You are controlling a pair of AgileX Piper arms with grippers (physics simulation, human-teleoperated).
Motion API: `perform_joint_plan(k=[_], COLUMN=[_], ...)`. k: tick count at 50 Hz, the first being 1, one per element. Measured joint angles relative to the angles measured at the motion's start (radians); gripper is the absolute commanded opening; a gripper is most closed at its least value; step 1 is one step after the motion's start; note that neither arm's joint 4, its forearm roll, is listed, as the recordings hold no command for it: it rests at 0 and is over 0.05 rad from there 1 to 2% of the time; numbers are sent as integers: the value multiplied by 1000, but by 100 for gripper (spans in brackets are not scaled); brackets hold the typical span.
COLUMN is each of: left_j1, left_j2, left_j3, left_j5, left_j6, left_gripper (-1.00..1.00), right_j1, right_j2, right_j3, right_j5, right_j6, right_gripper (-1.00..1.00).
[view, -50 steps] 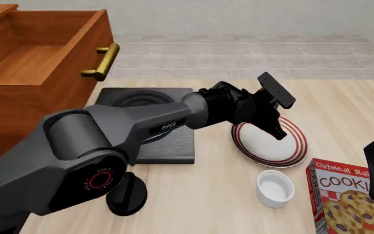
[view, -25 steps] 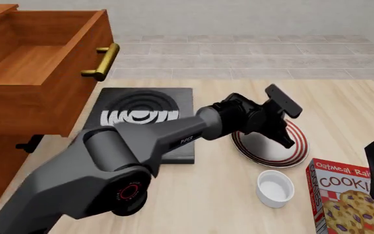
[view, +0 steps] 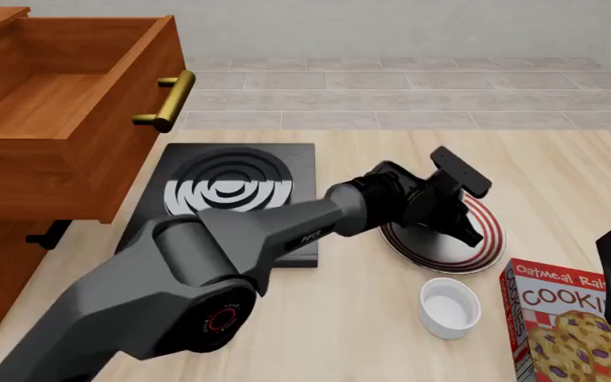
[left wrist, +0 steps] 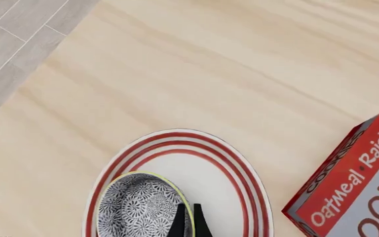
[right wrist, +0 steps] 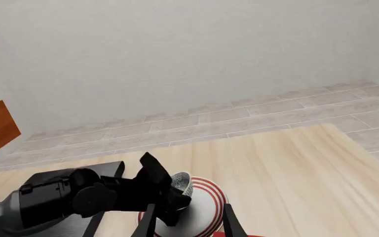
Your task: Pick the akita bowl in the top layer of the wooden cabinet and place it on the plate.
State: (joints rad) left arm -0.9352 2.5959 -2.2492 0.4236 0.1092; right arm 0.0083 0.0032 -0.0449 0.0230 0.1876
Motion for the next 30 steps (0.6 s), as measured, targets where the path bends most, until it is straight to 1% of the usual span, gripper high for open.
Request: perform_joint_plan(k=[20,30], left_j1=[-12,-15], left_j2=[11,27], left_j3=[-11,-42], left_j5=[2,18], left_j6=[-76,-102], left_gripper=[-100,-100], right_j1=[0,0], right_j2=[0,1], right_j3=[2,2], right_j5=[-1,-1], right_j6=[2,3], right_gripper=[100,100])
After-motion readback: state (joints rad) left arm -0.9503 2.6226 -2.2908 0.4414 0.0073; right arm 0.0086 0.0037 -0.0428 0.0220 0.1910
